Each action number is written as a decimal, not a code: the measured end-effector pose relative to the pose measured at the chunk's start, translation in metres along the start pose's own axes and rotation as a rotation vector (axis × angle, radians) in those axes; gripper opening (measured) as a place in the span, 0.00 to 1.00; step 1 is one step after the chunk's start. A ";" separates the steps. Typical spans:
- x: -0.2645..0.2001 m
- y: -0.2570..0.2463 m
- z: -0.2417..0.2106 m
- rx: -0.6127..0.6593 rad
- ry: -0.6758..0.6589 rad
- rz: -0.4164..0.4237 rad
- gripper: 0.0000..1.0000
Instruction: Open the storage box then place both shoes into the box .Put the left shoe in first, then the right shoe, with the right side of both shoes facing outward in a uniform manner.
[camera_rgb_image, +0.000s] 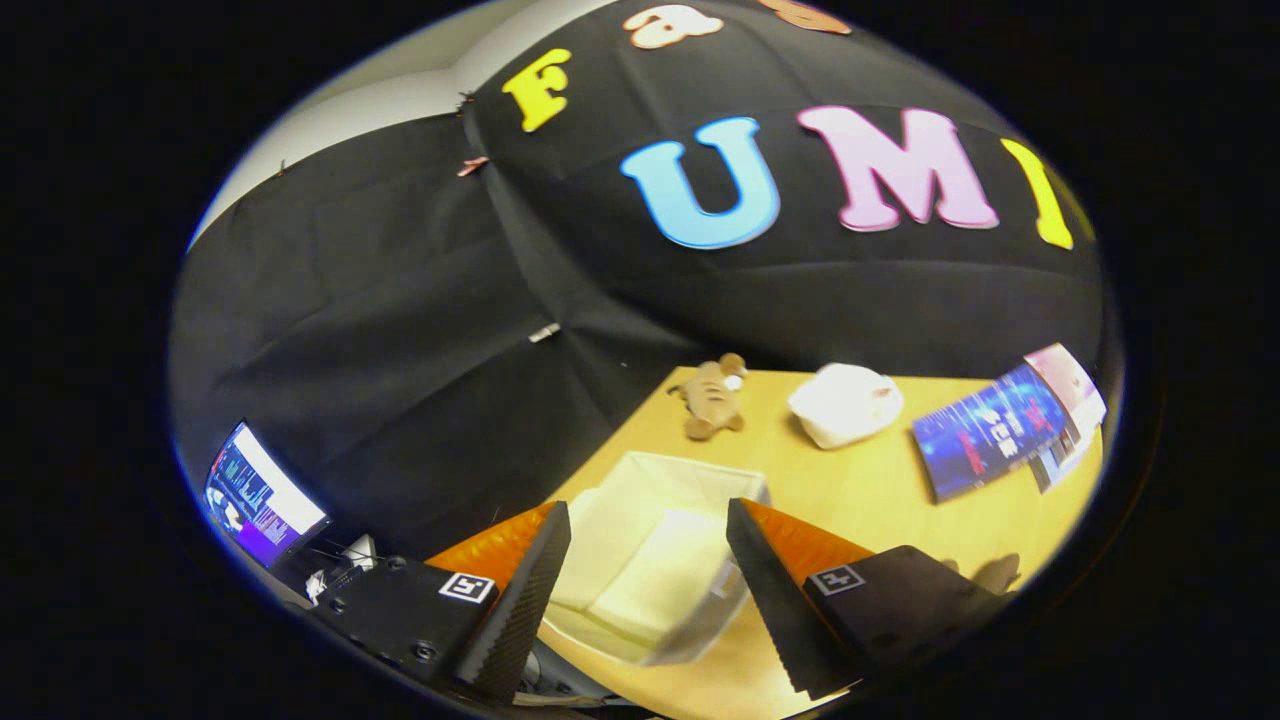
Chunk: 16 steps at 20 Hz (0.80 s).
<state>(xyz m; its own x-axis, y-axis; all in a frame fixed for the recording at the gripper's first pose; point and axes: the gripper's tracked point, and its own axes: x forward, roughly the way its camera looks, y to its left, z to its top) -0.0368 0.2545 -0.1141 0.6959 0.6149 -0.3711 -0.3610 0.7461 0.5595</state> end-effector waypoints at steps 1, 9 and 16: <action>-0.010 -0.020 -0.012 0.019 0.011 -0.039 0.98; -0.064 -0.176 -0.114 -0.025 0.153 -0.358 0.97; -0.058 -0.247 -0.181 -0.073 0.345 -0.474 0.93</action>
<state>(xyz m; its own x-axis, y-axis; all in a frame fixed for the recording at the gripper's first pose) -0.1007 0.0804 -0.3649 0.5537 0.2481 -0.7949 -0.1103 0.9680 0.2253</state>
